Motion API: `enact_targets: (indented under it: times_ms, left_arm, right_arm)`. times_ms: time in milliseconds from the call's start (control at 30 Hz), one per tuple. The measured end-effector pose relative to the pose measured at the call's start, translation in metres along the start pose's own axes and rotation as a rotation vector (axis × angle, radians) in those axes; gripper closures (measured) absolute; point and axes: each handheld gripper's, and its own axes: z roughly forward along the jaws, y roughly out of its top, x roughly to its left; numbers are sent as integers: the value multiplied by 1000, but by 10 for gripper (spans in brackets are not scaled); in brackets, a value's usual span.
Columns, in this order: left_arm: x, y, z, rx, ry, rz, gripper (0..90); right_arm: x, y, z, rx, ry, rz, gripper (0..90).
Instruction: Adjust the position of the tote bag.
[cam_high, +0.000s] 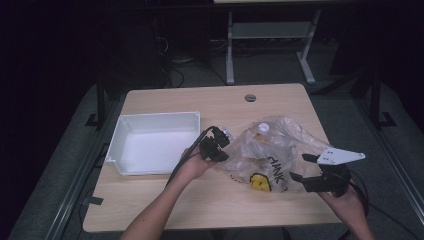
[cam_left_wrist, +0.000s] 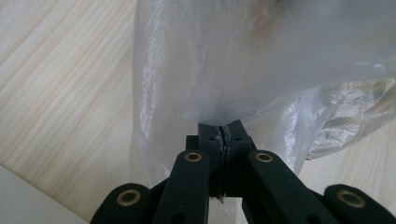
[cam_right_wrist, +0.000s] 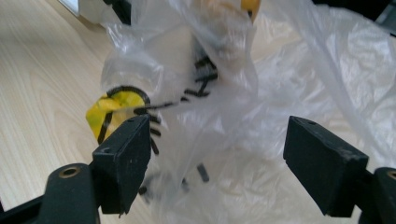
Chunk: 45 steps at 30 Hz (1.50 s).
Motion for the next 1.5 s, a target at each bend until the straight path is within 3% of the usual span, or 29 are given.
enact_targets:
  times_ms: [300, 500, 600, 733, 1033, 1500]
  left_arm:
    - [0, 0, -1, -5, -3, -10, 852]
    - [1, -3, -6, -18, -16, -12, 816]
    - [2, -3, -12, -30, -13, -6, 784]
    - [0, -3, -20, -63, -17, 0, 721]
    - [-4, -2, -45, -133, -13, 1, 541]
    - [-14, 2, -72, -188, -35, 44, 467]
  right_arm:
    - [-9, 20, 22, 40, 59, -25, 342]
    - [-13, 21, 39, 84, 108, -37, 570]
    - [-10, 22, 35, 44, 144, -40, 743]
    - [-5, 25, 30, 22, 176, -64, 848]
    - [6, 31, 30, 4, 193, -92, 875]
    - [21, 47, 39, -20, 217, -120, 877]
